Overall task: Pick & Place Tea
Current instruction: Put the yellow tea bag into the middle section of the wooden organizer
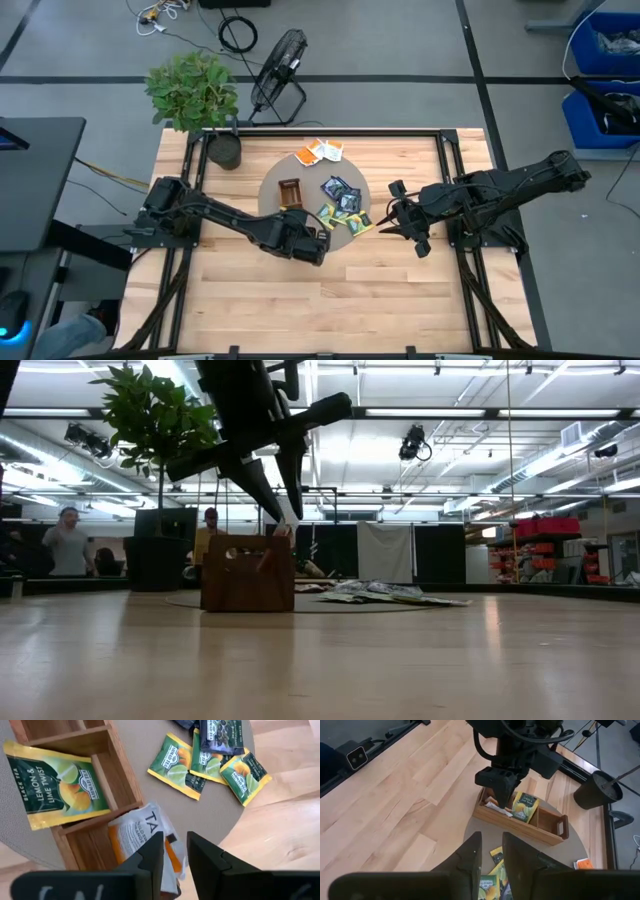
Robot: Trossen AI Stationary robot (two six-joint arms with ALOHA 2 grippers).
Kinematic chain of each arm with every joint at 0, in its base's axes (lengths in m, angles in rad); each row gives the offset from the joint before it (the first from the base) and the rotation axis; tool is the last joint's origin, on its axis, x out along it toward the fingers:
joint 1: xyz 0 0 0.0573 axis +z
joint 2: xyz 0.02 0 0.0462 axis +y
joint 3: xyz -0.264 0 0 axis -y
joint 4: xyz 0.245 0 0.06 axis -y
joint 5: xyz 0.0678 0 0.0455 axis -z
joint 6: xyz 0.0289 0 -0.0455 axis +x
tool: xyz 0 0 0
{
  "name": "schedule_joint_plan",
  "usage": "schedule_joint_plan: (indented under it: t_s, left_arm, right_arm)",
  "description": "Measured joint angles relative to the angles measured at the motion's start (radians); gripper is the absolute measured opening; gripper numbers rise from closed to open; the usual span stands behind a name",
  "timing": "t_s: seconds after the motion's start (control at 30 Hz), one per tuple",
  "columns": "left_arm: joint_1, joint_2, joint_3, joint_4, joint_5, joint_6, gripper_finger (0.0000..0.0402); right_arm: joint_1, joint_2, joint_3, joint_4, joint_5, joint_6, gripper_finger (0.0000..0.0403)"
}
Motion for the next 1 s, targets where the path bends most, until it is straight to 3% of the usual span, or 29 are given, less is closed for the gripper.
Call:
schedule_joint_plan:
  t_s: [0.37,0.57,0.73,0.93,1.0]
  left_arm:
    - [-0.009,-0.033,0.016,-0.003,-0.022,0.111,0.0096]
    - [-0.031,-0.051,0.104,-0.021,-0.137,0.294,0.0097]
    - [-0.044,-0.064,0.16,-0.124,-0.21,0.46,0.0097]
    - [-0.052,-0.074,0.165,-0.221,-0.236,0.54,0.0097]
    - [-0.053,-0.074,0.164,-0.266,-0.236,0.568,0.0097]
  right_arm:
    - [0.0,0.0,0.0,-0.009,0.0,-0.01,0.0084]
    - [-0.024,0.0,0.0,-0.019,-0.001,-0.031,0.0084]
    - [-0.135,0.043,0.0,-0.052,-0.008,-0.052,0.0084]
    - [-0.222,0.155,-0.008,-0.08,-0.2,-0.062,0.0089]
    - [-0.223,0.209,-0.025,-0.064,-0.213,-0.088,0.01]
